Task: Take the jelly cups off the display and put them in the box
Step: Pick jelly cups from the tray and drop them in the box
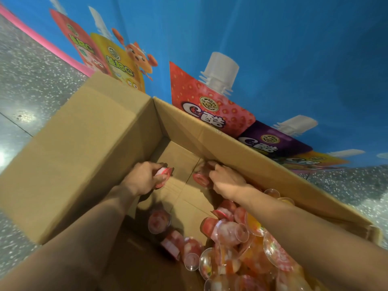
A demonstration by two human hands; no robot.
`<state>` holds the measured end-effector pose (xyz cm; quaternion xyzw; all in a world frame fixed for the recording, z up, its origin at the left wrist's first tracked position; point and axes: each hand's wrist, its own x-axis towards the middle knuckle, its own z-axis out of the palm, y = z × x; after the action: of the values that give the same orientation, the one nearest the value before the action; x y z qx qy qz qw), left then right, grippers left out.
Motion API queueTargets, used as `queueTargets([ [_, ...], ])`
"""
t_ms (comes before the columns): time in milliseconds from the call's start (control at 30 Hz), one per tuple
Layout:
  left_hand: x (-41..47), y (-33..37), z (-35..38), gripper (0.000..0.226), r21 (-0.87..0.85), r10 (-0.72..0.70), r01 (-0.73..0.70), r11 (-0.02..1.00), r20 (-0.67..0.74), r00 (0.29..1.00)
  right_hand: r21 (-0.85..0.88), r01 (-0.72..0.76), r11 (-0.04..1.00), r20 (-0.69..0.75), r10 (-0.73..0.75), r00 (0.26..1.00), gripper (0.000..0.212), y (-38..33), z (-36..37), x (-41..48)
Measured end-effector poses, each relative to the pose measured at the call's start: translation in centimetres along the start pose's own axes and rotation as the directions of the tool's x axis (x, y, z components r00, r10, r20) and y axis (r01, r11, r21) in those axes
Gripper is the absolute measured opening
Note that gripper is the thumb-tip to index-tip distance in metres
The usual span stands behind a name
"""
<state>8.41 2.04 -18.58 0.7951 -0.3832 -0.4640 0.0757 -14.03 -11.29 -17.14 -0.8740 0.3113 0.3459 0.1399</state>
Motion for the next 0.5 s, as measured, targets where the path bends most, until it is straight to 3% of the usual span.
queueTargets([
  [167, 0.0, -0.1, 0.0, 0.047, -0.068, 0.025, -0.026, 0.997, -0.008, 1.0, 0.208, -0.027, 0.978, 0.015, 0.025, 1.0, 0.027, 1.1, 0.0, -0.3],
  [267, -0.1, -0.2, 0.1, 0.048, -0.126, 0.028, -0.031, 0.992, -0.02, 0.999, 0.41, -0.071, 0.91, -0.018, 0.085, 0.996, 0.031, 1.3, 0.3, -0.4],
  [367, -0.3, -0.1, 0.1, 0.045, -0.221, 0.039, -0.042, 0.974, -0.016, 0.999, 0.645, -0.065, 0.761, -0.044, 0.123, 0.991, 0.03, 1.6, 0.7, -0.9],
  [500, -1.0, 1.3, -0.9, 0.038, -0.359, 0.041, -0.04, 0.933, -0.004, 0.999, 0.884, -0.019, 0.467, -0.041, 0.117, 0.992, 0.046, 1.5, -0.1, -2.6],
])
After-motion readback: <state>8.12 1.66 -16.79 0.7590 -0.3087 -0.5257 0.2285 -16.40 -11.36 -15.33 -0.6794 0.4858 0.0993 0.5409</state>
